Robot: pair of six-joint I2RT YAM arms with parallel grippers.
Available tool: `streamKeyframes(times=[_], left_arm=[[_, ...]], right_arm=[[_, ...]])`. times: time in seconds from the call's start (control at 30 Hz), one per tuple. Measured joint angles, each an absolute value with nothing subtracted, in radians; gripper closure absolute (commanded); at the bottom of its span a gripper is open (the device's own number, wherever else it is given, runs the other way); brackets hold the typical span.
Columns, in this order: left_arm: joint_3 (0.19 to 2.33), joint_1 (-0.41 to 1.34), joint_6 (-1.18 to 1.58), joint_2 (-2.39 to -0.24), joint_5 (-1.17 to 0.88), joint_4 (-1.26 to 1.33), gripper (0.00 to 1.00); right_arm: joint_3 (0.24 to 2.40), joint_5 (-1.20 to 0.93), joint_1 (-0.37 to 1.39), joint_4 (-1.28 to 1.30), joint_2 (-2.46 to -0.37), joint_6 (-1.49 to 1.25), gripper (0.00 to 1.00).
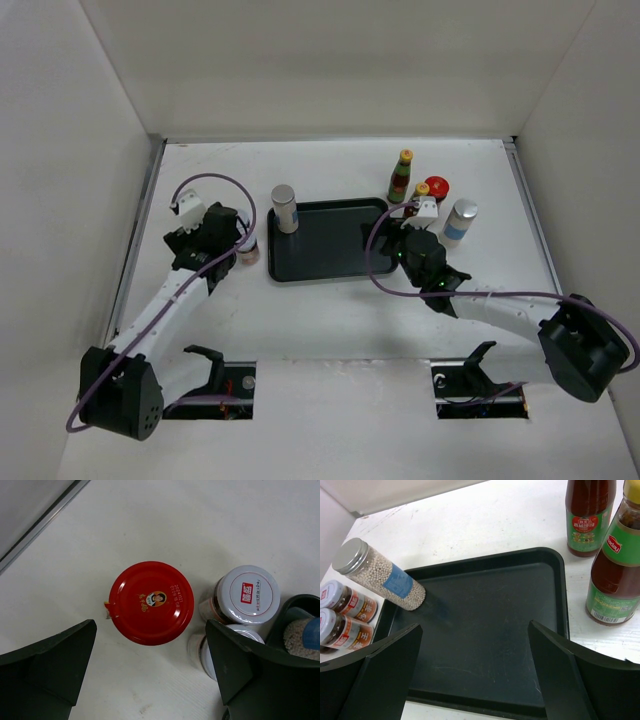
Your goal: Organize the condiment bottles
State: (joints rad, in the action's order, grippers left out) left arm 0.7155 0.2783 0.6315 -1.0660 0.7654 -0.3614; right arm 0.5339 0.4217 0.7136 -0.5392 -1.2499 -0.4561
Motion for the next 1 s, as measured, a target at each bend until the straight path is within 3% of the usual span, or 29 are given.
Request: streamKeyframes(times=[0.3,0.47,0.57,0.77,1.0], left_arm=[[0.672,0.24,0.663,-1.142,0.757,-0.234,0.18],[0.633,0.226,0.672,-1.194,0.752,-0.167,0.48],[0.613,0.223,0.666,-1.174,0.749,-0.146,0.6],[0.572,0.263,0.638,-1.009,0.763,-0.194,0.63],[0.647,0.424,0.536,-0.793,0.864,-0.226,0.63]], right_arm=[[0.534,0.413,0.714,-0.539,-1.25,-0.465,0.04],[0.534,0.411,0.714,-0.539,-1.247,-0.466,0.04],[0.534,0.411,0.712,-0.54,-1.244,-0.466,0.04],[0.534,0.41,0.709,-0.539,-1.244,-0.466,0.03],[0.534,0.41,0.707,-0.539,-1.246,-0.465,0.03]])
